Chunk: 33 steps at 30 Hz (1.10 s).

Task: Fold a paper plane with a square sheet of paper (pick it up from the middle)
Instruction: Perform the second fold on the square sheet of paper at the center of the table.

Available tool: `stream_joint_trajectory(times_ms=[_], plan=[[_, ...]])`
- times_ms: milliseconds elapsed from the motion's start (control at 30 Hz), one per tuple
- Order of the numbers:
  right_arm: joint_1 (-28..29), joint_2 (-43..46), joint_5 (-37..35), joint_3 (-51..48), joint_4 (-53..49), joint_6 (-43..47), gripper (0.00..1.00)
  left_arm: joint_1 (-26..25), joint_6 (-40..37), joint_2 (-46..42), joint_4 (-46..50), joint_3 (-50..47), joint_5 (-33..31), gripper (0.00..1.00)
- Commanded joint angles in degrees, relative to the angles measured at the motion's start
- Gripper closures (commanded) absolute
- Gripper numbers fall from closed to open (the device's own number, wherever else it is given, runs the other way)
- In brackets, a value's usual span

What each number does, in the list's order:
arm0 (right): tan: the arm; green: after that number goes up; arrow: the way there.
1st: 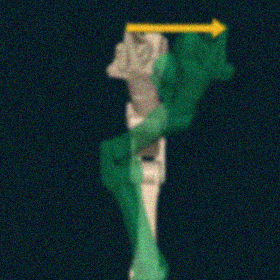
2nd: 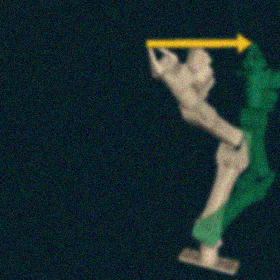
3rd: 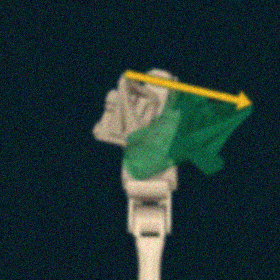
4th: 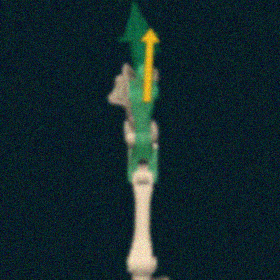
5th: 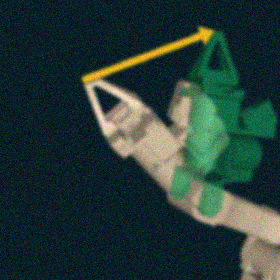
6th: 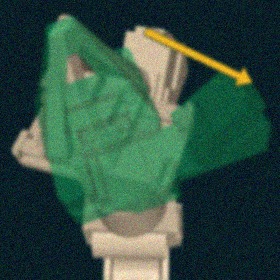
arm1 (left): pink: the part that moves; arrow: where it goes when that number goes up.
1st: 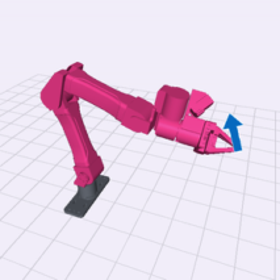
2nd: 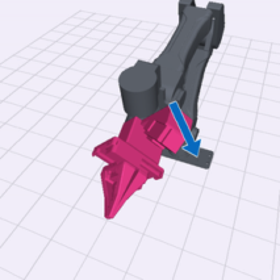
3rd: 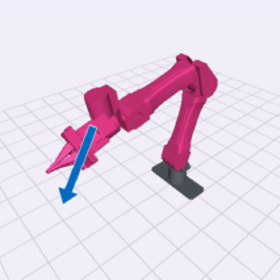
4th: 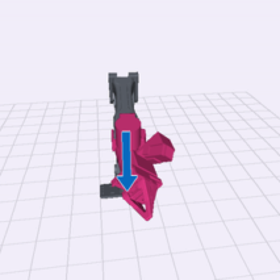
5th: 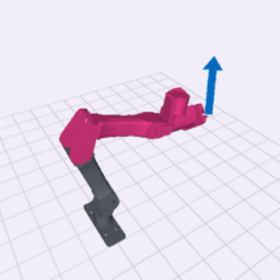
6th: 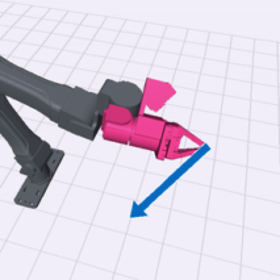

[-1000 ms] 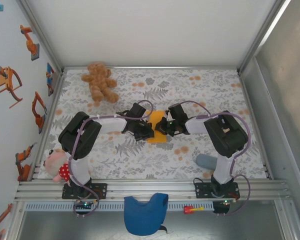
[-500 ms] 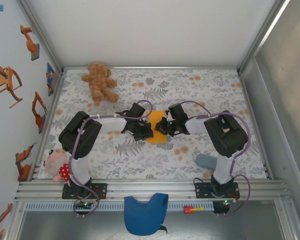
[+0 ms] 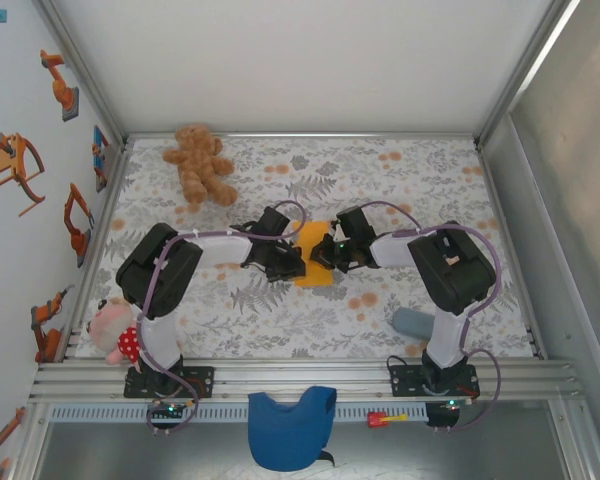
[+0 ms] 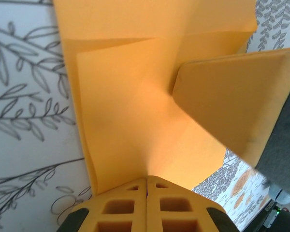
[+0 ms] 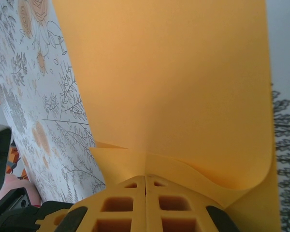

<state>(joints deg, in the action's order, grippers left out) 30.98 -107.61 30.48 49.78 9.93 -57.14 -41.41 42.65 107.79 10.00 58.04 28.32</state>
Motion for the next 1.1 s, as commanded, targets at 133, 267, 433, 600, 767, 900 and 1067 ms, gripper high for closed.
stream_joint_trajectory(times_ms=[133, 267, 433, 600, 767, 900, 1067], plan=[[-0.30, -4.62, -7.63, -2.26, -9.93, 0.63, 1.00, 0.64, -3.71, -5.45, 13.31, -8.27, -4.57, 1.00], [-0.28, -4.58, -7.28, -1.97, -9.65, 0.54, 1.00, 1.10, -3.25, -8.63, 13.35, -6.94, -5.50, 1.00], [-0.30, -4.34, -7.10, -2.23, -8.77, 0.29, 1.00, 0.56, -0.15, -12.58, 6.91, -5.13, -5.57, 1.00], [-0.31, -4.97, -5.83, -1.81, -7.67, -0.16, 1.00, 0.41, 3.12, -8.96, 1.74, -3.42, -5.52, 1.00], [-0.31, -4.71, -5.08, -1.44, -6.95, -0.07, 1.00, 0.39, 4.62, -3.40, -0.04, -0.15, -3.72, 1.00], [-0.23, -4.03, -4.82, -1.27, -6.86, 0.41, 1.00, 0.45, 4.38, -2.12, 0.33, 1.31, -3.43, 1.00], [-0.30, -3.31, -3.98, -0.17, -6.68, 1.39, 1.00, 0.36, 4.19, -0.55, 3.00, 1.18, -4.48, 1.00]])
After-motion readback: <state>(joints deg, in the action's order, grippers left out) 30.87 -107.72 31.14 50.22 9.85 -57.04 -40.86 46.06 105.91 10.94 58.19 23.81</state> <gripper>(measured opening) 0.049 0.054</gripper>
